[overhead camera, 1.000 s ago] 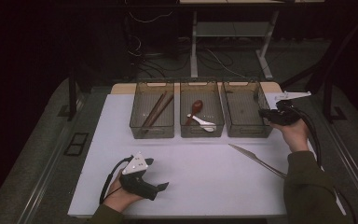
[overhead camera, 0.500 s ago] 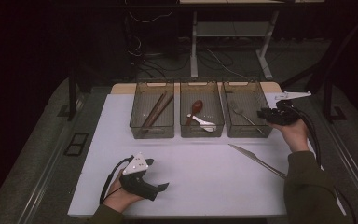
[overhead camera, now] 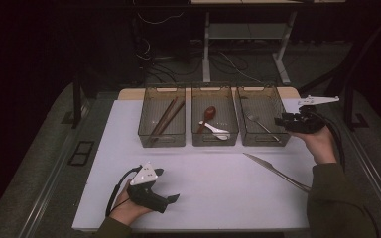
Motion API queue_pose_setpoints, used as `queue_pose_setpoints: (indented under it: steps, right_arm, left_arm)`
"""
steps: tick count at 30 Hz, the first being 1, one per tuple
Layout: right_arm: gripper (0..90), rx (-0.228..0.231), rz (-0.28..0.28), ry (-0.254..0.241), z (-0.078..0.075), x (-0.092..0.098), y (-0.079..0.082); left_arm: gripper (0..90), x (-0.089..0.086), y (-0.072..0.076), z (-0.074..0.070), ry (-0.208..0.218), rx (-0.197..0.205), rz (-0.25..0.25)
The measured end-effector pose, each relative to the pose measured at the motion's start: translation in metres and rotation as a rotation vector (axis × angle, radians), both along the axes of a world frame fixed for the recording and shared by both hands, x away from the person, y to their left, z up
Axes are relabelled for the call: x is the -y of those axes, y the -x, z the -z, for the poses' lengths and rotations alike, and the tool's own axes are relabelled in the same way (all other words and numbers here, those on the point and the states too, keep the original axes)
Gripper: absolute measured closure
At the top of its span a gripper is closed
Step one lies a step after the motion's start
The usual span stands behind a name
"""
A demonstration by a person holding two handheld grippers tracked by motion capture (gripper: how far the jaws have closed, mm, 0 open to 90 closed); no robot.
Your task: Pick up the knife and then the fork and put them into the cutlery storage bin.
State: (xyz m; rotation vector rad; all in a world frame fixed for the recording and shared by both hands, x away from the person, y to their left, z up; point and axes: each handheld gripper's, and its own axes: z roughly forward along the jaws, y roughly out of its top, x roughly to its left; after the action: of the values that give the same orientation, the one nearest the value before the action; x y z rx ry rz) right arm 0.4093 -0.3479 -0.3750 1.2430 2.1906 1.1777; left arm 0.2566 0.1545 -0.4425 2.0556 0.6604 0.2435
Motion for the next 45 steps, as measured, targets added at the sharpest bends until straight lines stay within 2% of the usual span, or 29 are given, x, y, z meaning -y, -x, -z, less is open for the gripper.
queue_pose_setpoints:
  steps: [12, 22, 29, 36, 40, 45]
  right_arm:
    - [49.2, -0.023, -0.053, 0.007, -0.009, -0.005, 0.021]
    - [47.2, -0.057, -0.129, 0.061, -0.009, -0.013, 0.039]
    - [46.7, -0.114, -0.194, 0.175, -0.003, -0.023, 0.052]
    - [46.7, -0.178, -0.237, 0.229, 0.004, -0.025, 0.065]
    - [47.7, -0.224, -0.260, 0.259, 0.010, -0.022, 0.068]
    - [48.8, -0.304, -0.293, 0.332, 0.016, -0.024, 0.075]
  left_arm:
    - [0.0, -0.002, 0.000, -0.001, 0.007, 0.000, -0.001]
    - [0.0, -0.004, -0.001, -0.001, 0.017, 0.002, 0.000]
    - [0.0, -0.004, 0.000, -0.002, 0.020, 0.006, 0.001]
    - [0.0, -0.004, 0.000, -0.002, 0.022, 0.004, 0.006]
    - [0.0, -0.004, 0.000, -0.002, 0.022, 0.004, 0.005]
    - [0.0, -0.003, 0.000, -0.001, 0.022, 0.003, 0.005]
